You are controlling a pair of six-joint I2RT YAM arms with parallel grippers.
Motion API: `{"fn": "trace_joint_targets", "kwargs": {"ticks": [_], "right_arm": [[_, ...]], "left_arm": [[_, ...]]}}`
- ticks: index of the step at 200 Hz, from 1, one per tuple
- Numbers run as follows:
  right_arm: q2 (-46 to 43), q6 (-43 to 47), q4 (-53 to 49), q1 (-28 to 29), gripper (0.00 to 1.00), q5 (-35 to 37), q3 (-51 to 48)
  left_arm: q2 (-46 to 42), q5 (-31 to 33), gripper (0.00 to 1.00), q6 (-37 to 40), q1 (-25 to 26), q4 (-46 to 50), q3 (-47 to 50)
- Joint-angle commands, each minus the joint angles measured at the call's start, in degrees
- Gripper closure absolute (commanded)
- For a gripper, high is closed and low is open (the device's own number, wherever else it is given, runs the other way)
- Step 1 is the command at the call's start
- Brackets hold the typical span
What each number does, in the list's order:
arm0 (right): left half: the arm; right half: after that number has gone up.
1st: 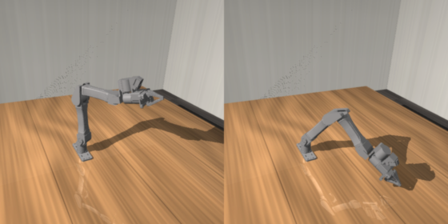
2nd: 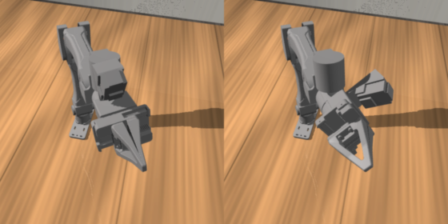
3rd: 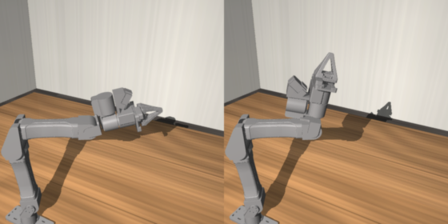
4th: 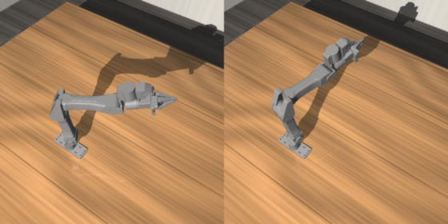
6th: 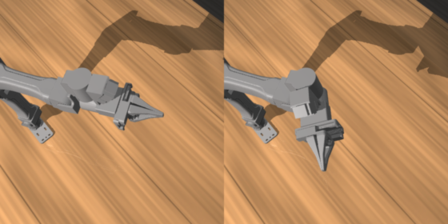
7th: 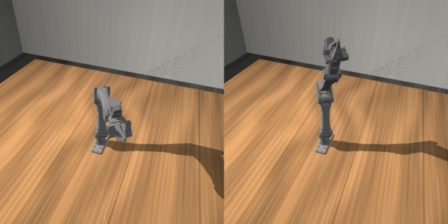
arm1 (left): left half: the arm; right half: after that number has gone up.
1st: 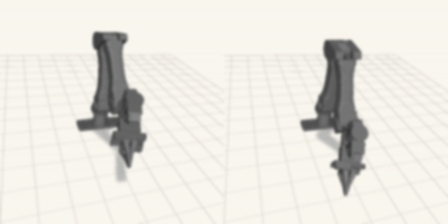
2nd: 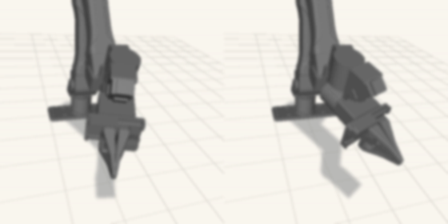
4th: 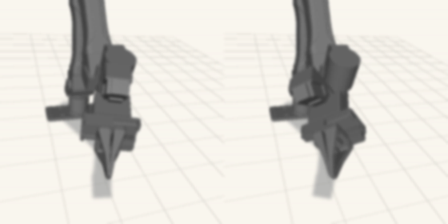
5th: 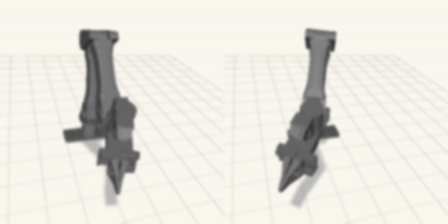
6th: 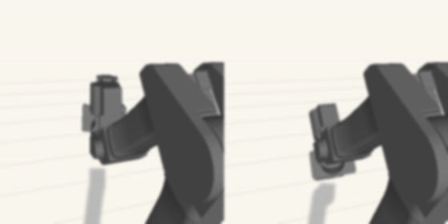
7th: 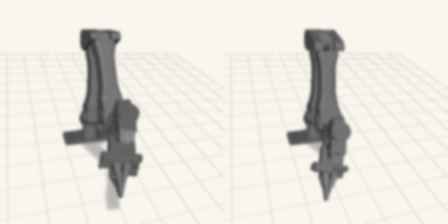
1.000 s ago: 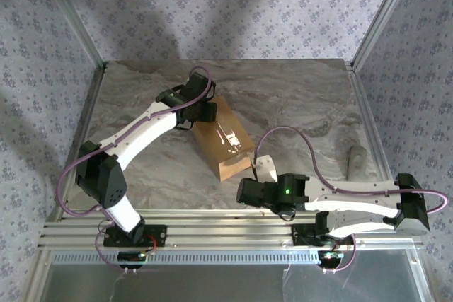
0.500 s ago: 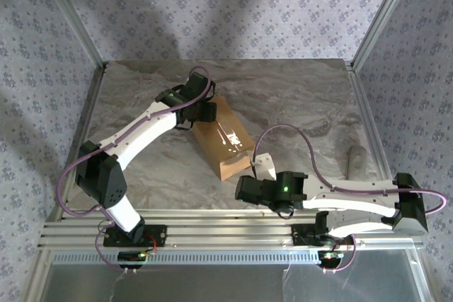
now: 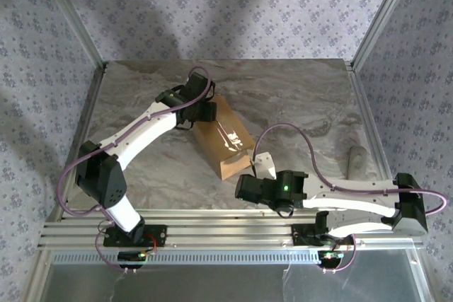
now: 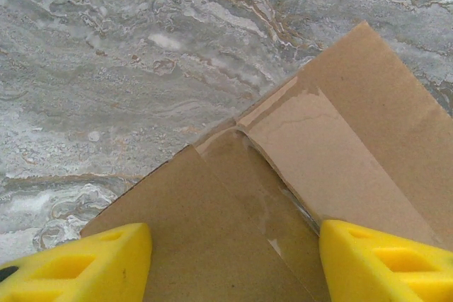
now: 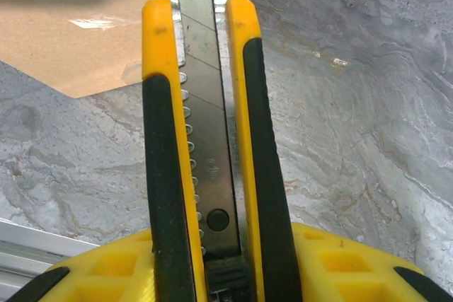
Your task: Unpack the express box
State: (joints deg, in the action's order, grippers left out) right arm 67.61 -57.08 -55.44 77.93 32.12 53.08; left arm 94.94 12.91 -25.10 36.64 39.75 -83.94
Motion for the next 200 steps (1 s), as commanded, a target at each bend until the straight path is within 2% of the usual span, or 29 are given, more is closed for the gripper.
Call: {"fn": "trace_joint_targets", "kwargs": {"ticks": [1,112,200], "right_arm": [[-0.6,1.4,0.9,-0.5,1.00,0.7,2.1],[-1.1,3.2,5.5,-2.0,1.00,-3.1,0.8],[2.4,4.7,2.1,-0.4,1.00,4.2,3.6]], "left_arm": [[0.3,-1.6,0.36,-1.0,0.0,1.8,1.7],[0.0,-1.9,0.36,-1.3,1.1,1.2,2.0],[-0.5,-2.0,0.36,-2.7,2.7,0.3,3.3]]}}
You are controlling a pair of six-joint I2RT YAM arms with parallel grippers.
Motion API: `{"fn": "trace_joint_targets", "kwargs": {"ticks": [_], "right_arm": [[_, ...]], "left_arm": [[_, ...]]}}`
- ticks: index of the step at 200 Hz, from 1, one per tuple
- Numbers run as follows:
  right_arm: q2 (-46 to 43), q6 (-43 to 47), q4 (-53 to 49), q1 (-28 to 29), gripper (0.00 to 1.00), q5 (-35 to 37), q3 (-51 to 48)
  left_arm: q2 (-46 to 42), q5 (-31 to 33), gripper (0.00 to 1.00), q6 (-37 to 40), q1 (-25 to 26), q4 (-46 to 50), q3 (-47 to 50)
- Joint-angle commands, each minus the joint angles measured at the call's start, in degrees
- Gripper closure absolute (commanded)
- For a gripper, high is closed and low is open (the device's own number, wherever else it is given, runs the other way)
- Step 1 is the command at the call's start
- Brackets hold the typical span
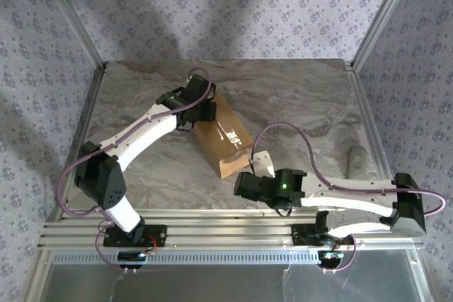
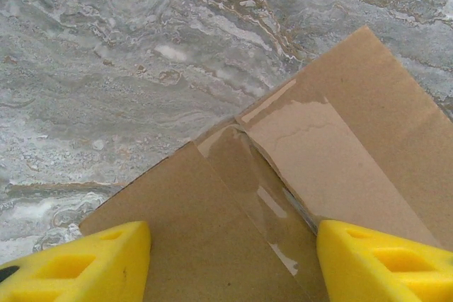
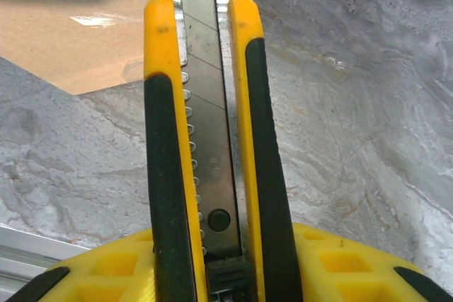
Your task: Unpack the express box
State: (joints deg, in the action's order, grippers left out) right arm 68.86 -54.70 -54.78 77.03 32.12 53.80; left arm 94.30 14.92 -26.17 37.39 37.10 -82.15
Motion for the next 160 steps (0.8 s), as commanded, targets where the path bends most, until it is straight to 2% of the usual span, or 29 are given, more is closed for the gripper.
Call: {"fn": "trace_joint_targets", "kwargs": {"ticks": [1,74,160], "right_arm": [[1.2,2.3,1.4,0.5,1.00,4.3,2.9],[2.1,3.6,2.3,1.3,1.00,6.5,3.5],[1.2,0.6,0.9,1.2,1.00,5.3,1.6]], "left_arm": [[0.1,-4.0,0.36,-1.6,2.0,2.9,1.5],[-0.9,-4.3,0.36,-1.5,2.1,3.0,0.6],[-1.8,-2.9,0.35,0.7,1.5,7.5,-6.6]]}}
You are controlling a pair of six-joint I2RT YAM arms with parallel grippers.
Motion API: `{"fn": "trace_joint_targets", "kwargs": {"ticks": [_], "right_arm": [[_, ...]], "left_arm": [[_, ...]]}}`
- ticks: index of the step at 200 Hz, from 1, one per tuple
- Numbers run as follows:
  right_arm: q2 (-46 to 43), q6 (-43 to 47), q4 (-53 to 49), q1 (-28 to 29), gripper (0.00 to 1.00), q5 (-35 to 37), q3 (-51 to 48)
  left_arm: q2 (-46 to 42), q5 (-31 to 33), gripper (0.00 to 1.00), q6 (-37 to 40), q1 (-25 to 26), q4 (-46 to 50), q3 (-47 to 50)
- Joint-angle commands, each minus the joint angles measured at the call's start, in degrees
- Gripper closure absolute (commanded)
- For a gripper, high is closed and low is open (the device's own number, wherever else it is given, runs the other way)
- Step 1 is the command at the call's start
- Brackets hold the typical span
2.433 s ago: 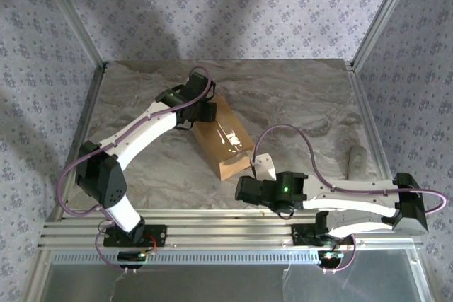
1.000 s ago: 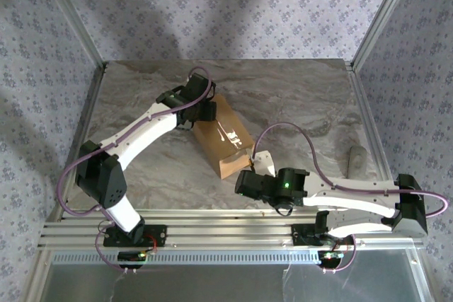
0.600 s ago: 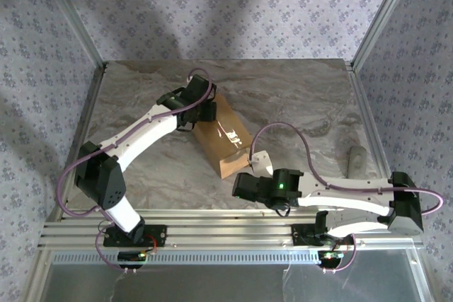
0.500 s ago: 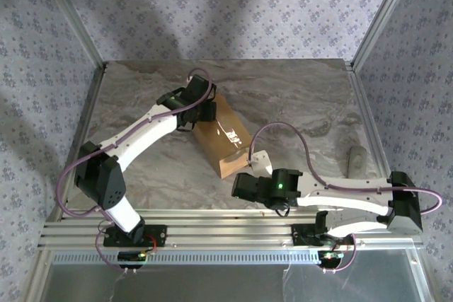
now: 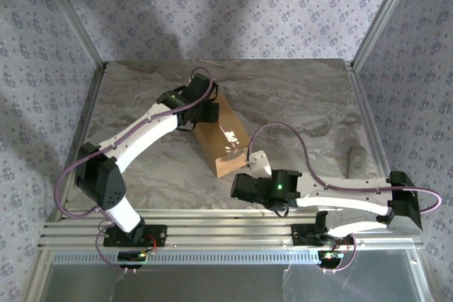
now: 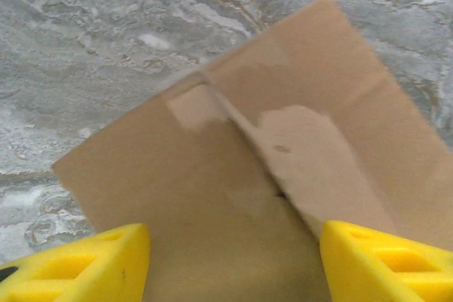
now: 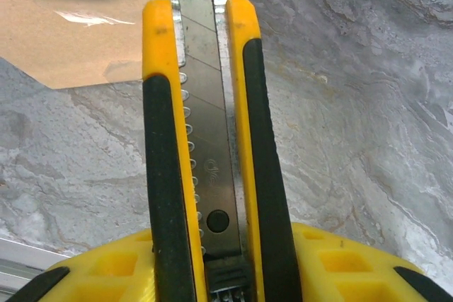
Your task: Unpack the express box
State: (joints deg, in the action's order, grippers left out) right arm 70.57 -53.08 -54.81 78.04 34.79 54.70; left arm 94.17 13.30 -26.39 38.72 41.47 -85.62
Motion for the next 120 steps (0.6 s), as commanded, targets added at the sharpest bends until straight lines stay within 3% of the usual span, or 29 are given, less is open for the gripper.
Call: {"fn": "trace_joint_targets", "kwargs": {"ticks": [1,60,120], "right_arm": [[-0.5,-0.9,1.0,0.2,1.00,2.7,0.7],[-0.6,-1.0,0.9,0.3,1.00,2.6,0.8],[-0.6,-1.2,1.0,0.3,1.00,2.5,0.8]], "left_arm": [[-1.7,-1.3,0.35,1.0,0.2,3.2,-3.2],[-1.6,-1.2,0.33,1.7,-2.0,4.1,-6.5],[4.7,-5.4,0.34,1.8,-2.8,4.3,-13.8]]}}
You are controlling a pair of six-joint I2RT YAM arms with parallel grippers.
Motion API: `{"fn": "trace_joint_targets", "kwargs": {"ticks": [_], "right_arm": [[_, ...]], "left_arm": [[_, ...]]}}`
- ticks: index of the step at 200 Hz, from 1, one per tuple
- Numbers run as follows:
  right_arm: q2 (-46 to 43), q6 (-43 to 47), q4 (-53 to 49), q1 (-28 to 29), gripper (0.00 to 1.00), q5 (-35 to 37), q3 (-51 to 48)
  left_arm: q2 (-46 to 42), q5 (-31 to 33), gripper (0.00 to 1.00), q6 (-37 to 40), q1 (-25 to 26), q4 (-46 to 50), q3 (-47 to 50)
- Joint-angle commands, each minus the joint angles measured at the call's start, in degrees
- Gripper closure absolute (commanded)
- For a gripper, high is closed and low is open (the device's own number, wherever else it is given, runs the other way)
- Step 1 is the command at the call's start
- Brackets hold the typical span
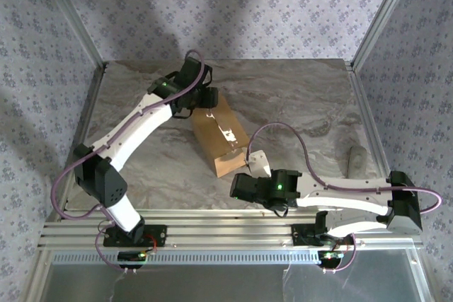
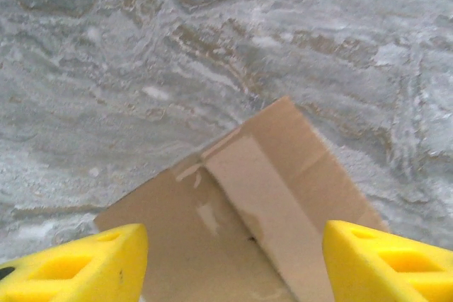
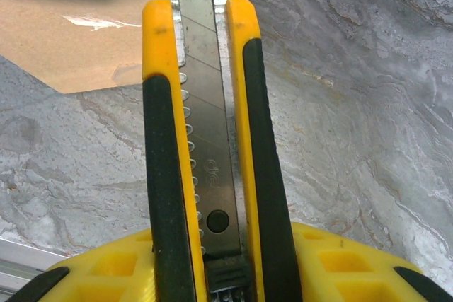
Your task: Unpack the express box
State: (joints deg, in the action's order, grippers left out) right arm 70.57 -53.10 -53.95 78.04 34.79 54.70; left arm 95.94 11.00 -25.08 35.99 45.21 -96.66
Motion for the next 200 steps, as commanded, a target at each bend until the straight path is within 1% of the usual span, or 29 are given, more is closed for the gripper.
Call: {"fn": "trace_joint_targets", "kwargs": {"ticks": [1,40,104,200], "right_arm": [[-0.6,-1.2,0.1,0.3,1.00,2.5,0.8],[-0.6,-1.4,0.2,0.3,1.00,2.3,0.7],[-0.3,-1.5,0.3,0.3,1.00,2.0,1.1],[3.3,-0.2,-0.3,0.3,1.00,1.9,4.6]], "left_arm": [[3.0,-3.2,0.34,0.5,0.0,0.5,-2.8],[5.8,-4.4,0.35,-0.1,0.0,-1.1,-2.6],[7.0,-3.8,0.36,0.3,-0.5,-4.1,2.1],[5.1,-4.2,0.37,-0.7,-0.6,-6.0,10.9]]}}
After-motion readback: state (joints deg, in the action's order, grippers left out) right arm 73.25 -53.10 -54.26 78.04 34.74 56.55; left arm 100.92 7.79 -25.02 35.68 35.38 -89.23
